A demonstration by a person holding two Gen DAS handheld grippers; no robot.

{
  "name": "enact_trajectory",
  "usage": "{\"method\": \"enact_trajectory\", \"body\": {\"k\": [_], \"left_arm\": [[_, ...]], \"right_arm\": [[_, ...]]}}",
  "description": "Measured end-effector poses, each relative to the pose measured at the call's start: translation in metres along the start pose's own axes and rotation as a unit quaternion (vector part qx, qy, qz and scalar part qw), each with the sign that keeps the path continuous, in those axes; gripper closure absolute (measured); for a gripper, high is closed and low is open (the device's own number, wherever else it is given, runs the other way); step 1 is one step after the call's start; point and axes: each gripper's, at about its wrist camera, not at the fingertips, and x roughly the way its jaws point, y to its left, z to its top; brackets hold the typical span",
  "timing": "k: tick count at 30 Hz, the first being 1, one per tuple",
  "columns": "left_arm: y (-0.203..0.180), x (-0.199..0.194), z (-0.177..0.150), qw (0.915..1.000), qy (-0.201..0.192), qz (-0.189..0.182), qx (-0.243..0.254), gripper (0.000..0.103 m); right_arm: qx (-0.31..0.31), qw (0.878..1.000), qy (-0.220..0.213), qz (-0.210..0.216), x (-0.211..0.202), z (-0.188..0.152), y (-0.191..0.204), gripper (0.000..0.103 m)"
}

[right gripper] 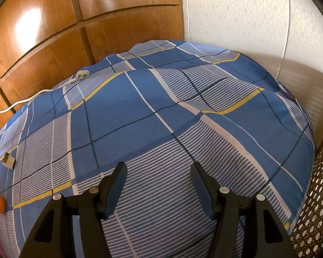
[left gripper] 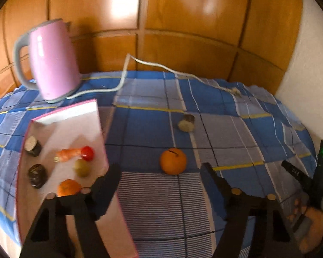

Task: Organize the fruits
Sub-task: 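Reach the left gripper to the orange on the bed and close, then carry the orange into the tray and open the left gripper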

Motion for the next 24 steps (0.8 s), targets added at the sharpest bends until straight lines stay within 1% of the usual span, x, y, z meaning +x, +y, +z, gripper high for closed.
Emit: {"method": "enact_trajectory", "body": {"k": [2,6,9,11,14,16,17,19,21,24], "left_arm": [[-0.005,0.011,0.002,0.9999,0.012,-0.003,0.005,0.037],[-0.017,0.033,0.004,0.9994,0.028,0.004,0.022,0.038],[-0.022,0.046,0.006,0.9989,0.035,0.018,0.028,0.039],[-0.023,0.058,0.009,0.9983,0.045,0.025,0.028,0.044],[-0.025,0.074,0.01,0.997,0.064,0.029,0.03,0.048],[-0.027,0.08,0.008,0.9966,0.067,0.031,0.036,0.057],[-0.027,0.082,0.007,0.9964,0.07,0.03,0.037,0.063],[-0.028,0.081,0.006,0.997,0.062,0.028,0.037,0.065],[-0.025,0.077,0.005,0.998,0.059,0.008,0.022,0.066],[-0.021,0.062,0.004,0.9989,0.044,-0.003,0.013,0.066]], "right_arm": [[0.001,1.0,-0.001,-0.001,0.0,0.0,-0.001,0.041],[0.004,1.0,-0.005,-0.004,0.002,0.001,-0.001,0.041],[0.004,1.0,-0.006,-0.003,0.002,0.001,0.0,0.038],[0.002,1.0,-0.006,-0.003,0.003,0.001,0.0,0.037],[0.0,1.0,-0.005,-0.001,0.003,0.001,0.0,0.036],[0.0,1.0,-0.005,-0.001,0.003,0.001,0.0,0.036],[0.0,1.0,-0.005,0.0,0.003,0.001,0.001,0.036],[0.0,1.0,-0.005,0.0,0.003,0.001,0.001,0.035],[0.0,1.0,-0.005,0.001,0.003,0.001,0.001,0.035],[-0.001,1.0,-0.006,0.002,0.004,0.001,0.001,0.035]]}}
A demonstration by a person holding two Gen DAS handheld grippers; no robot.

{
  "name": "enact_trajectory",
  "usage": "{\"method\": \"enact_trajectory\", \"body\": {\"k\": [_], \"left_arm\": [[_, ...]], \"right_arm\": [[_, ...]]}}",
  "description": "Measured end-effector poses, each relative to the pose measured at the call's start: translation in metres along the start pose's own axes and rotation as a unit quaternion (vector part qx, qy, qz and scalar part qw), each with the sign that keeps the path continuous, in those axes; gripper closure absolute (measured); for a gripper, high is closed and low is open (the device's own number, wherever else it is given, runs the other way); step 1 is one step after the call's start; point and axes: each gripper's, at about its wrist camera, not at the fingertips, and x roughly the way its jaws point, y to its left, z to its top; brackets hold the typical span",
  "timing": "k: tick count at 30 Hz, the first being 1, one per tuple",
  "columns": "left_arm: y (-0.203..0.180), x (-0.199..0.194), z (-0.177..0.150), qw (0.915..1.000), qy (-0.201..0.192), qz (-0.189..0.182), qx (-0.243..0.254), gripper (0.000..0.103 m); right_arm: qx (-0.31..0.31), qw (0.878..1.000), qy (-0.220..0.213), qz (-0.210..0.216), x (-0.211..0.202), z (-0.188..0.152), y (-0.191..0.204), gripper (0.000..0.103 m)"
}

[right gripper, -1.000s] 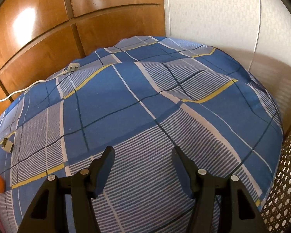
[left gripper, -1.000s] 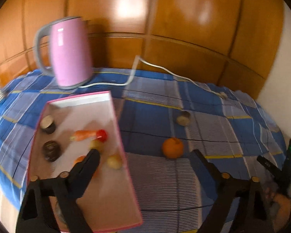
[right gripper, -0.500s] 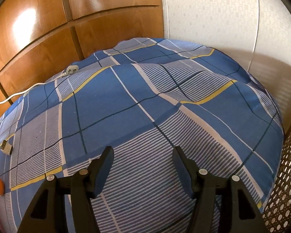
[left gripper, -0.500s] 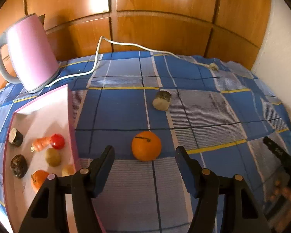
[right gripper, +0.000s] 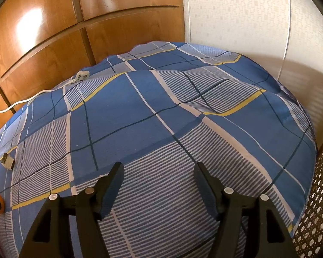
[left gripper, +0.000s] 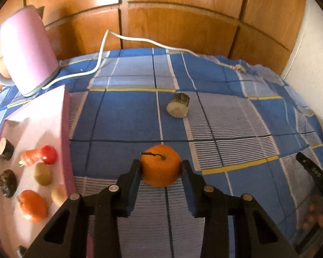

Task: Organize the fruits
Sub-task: 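Carry the orange into the tray and open the left gripper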

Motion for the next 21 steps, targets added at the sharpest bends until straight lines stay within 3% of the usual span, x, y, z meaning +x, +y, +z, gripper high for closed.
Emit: {"method": "enact_trajectory", "body": {"k": [10,21], "left_arm": [[0.055,-0.075,-0.002,0.9933,-0.077,-0.002,-0.087,0.065],[0.156,-0.102,-0.028,0.9725,-0.095,0.092,-0.192,0.065]], "right_arm": [[-0.005,1.0,-0.003,0.0,-0.001,-0.002,0.001,0.035],[-0.024,1.0,-0.006,-0.013,0.001,-0.005,0.007,0.033]]}}
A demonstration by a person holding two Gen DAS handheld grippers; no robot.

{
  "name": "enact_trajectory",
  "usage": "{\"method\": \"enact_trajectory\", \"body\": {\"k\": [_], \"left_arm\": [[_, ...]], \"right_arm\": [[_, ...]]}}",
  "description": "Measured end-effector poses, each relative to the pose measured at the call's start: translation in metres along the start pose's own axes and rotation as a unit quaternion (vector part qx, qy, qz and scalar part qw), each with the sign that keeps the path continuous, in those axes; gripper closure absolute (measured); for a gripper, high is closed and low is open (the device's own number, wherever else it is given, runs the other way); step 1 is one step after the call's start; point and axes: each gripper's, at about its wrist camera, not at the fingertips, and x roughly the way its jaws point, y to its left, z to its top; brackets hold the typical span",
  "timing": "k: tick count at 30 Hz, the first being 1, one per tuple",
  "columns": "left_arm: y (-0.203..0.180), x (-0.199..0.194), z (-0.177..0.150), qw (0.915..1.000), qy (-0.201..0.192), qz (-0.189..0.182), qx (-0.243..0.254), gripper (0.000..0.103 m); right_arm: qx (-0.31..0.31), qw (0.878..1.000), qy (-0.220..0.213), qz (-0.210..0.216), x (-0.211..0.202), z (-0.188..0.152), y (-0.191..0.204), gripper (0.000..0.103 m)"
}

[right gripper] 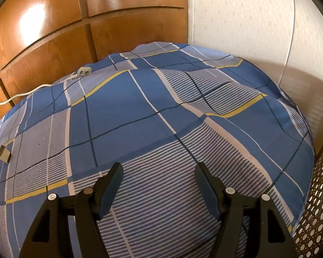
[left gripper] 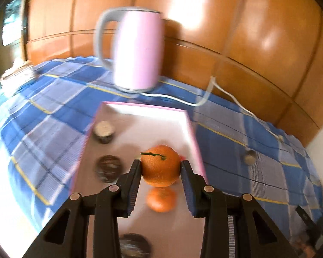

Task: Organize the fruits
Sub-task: 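Carry the orange into the tray and open the left gripper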

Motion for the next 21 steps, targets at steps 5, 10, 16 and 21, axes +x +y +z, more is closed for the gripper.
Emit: {"method": "enact_trajectory", "body": {"k": [5,10,16,21], "left_arm": [[0.022,0.004,0.002,0.9995,-0.004,0.027,-0.014,0.065],[0.023,0.009,0.008,0.9993,-0.009,0.037,-0.004,0.065],[0.023,0.019,0.014,0.999,-0.006,0.045,-0.001,0.065],[0.025,0.026,0.016,0.9987,-0.002,0.051,-0.002,0.065]], "right_arm": [[-0.004,1.0,0.001,-0.003,0.001,0.0,0.001,0.032],[-0.006,1.0,0.003,-0.004,0.001,0.0,0.001,0.032],[-0.007,1.0,0.006,-0.006,0.002,0.001,0.003,0.031],[-0.009,1.0,0.007,-0.007,0.002,0.002,0.003,0.031]]}}
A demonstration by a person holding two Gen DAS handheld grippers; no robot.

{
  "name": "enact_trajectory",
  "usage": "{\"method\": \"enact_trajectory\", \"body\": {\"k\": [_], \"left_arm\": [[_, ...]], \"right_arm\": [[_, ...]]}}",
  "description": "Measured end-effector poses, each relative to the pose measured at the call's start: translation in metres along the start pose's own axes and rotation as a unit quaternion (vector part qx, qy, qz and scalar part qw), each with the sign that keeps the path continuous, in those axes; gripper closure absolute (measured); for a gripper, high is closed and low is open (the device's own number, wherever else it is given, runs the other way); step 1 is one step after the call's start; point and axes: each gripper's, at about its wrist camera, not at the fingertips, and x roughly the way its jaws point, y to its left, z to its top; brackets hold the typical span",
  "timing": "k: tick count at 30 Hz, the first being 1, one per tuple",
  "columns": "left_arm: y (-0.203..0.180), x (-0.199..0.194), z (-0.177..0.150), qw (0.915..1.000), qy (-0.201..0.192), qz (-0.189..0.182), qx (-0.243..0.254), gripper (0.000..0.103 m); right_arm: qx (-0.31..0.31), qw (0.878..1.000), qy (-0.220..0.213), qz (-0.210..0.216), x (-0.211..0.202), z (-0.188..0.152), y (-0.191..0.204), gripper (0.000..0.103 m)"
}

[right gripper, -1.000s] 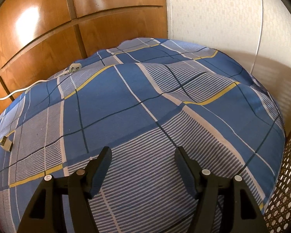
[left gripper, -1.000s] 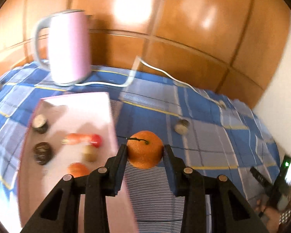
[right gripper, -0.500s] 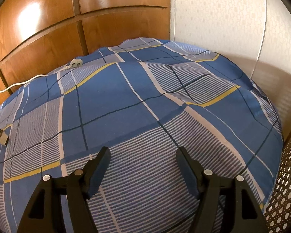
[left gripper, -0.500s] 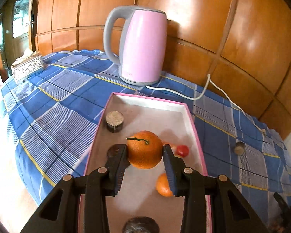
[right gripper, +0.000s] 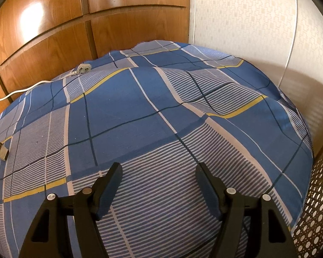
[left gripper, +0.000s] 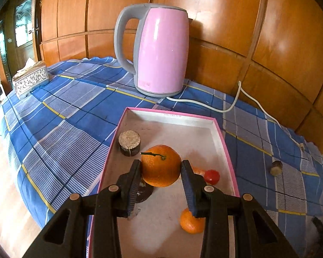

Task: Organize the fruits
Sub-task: 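Carry the orange into the tray and open the left gripper, then move the right gripper to the tan cube with dark top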

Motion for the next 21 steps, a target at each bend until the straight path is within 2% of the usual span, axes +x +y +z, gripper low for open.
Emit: {"method": "enact_trajectory", "body": {"k": [10,12,17,21], "left_arm": [[0.008,0.016,0.002,0.9997,0.009,0.019,-0.014,0.062],[0.008,0.014,0.003,0.9997,0.002,0.021,-0.012,0.054],[0.007,0.006,0.002,0.9997,-0.008,0.018,-0.014,0.051],[0.006,-0.002,-0.005,0.9997,-0.007,0.009,-0.02,0.044]], "right_arm": [[0.0,1.0,0.0,0.0,0.0,0.001,0.0,0.031],[0.0,1.0,0.001,0.0,0.0,0.0,0.0,0.031],[0.0,1.0,0.001,0.0,0.0,0.0,0.0,0.031],[-0.001,1.0,0.002,0.0,0.0,0.0,0.0,0.031]]}}
